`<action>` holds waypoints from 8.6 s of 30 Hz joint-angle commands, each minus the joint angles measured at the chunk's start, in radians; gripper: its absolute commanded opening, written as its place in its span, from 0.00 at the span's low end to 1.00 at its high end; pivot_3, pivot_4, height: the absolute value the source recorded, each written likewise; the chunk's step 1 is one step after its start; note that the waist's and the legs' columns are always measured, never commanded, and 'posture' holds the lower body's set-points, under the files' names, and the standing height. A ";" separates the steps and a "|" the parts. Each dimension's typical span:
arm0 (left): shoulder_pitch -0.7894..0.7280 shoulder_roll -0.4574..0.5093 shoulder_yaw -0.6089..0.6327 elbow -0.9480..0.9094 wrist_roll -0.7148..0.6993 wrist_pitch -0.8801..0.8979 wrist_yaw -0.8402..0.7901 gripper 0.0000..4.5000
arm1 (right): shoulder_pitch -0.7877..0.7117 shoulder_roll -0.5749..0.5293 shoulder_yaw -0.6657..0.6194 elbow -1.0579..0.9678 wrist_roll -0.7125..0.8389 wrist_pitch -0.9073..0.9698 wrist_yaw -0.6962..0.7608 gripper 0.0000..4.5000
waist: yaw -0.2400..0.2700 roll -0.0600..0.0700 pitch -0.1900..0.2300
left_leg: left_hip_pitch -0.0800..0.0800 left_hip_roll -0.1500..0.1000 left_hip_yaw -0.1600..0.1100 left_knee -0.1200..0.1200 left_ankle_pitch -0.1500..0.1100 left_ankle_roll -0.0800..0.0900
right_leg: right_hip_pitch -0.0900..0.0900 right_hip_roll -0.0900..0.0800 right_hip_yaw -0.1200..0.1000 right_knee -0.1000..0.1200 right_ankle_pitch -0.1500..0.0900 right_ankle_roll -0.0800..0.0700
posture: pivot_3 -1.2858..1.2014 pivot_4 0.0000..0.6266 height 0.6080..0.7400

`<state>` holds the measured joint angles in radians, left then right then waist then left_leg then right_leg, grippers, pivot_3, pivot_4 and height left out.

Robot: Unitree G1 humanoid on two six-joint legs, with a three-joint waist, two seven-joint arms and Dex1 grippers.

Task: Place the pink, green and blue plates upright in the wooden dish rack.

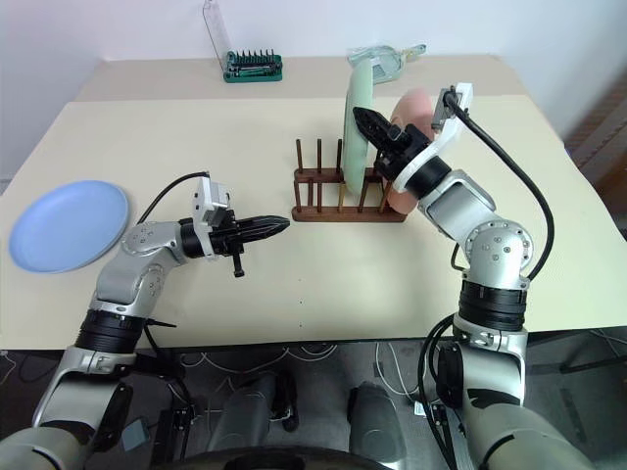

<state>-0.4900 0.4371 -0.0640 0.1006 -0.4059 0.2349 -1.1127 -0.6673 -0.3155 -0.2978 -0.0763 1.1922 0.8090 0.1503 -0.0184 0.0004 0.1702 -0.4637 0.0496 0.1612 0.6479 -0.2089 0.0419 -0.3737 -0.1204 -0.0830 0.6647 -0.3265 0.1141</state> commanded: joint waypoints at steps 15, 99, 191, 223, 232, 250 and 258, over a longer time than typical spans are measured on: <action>-0.005 0.006 0.014 -0.038 -0.015 -0.005 0.000 0.00 | -0.029 -0.051 0.012 -0.094 -0.066 -0.007 0.024 1.00 | 0.000 0.000 0.000 | 0.000 0.000 0.000 0.000 0.000 0.000 | 0.000 0.000 0.000 0.000 0.000 0.000 | 0.52 0.24 0.94; -0.245 -0.081 0.288 -0.409 0.082 0.349 1.068 0.01 | -0.153 -0.099 0.675 0.033 -1.488 -0.823 0.403 1.00 | 0.000 -0.019 0.003 | 0.001 0.001 0.002 -0.002 0.002 -0.005 | -0.001 0.001 0.000 0.001 0.000 0.000 | 0.52 0.24 0.94; 0.271 0.192 0.179 -0.334 -0.113 0.152 0.234 1.00 | -0.067 0.243 0.105 -0.141 -0.311 0.080 0.041 0.07 | -0.025 -0.017 0.003 | 0.001 0.002 0.003 -0.016 0.010 -0.011 | -0.011 0.002 0.000 0.001 0.003 -0.006 | 0.52 0.24 0.94; 0.255 0.189 0.156 -0.301 -0.102 0.124 0.194 1.00 | 0.012 -0.448 0.130 -0.377 -0.566 -0.012 0.349 0.47 | 0.000 -0.017 0.003 | 0.000 0.001 0.004 -0.016 0.009 -0.009 | -0.011 0.000 0.000 -0.001 0.003 -0.006 | 0.52 0.24 0.94; 0.194 0.165 0.081 -0.237 -0.064 0.094 0.132 1.00 | 0.294 -0.734 0.139 -0.456 -0.737 -0.052 0.460 0.02 | 0.001 -0.016 0.002 | 0.001 0.002 0.004 -0.015 0.009 -0.009 | -0.009 0.000 0.000 -0.001 0.003 -0.006 | 0.52 0.24 0.94; 0.197 0.148 0.110 -0.240 -0.051 0.076 0.147 1.00 | 0.146 -0.590 0.344 -0.281 -0.987 -0.194 0.448 0.02 | -0.001 -0.016 0.002 | 0.001 0.002 0.004 -0.014 0.009 -0.009 | -0.010 0.001 0.000 0.000 0.003 -0.006 | 0.52 0.24 0.94; 0.200 0.151 0.142 -0.230 -0.055 0.073 0.167 1.00 | 0.059 -0.490 0.374 -0.300 -0.986 -0.248 0.496 0.02 | 0.001 -0.016 0.002 | 0.001 0.002 0.004 -0.014 0.009 -0.009 | -0.009 0.001 0.000 0.000 0.003 -0.006 | 0.52 0.24 0.94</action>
<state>-0.2869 0.5836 0.0549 -0.1062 -0.4483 0.3228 -0.9502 -0.5845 -0.8112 0.0816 -0.3393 0.2061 0.5823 0.6369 -0.0178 -0.0152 0.1726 -0.4624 0.0517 0.1653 0.6337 -0.1997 0.0326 -0.3831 -0.1194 -0.0832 0.6648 -0.3237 0.1080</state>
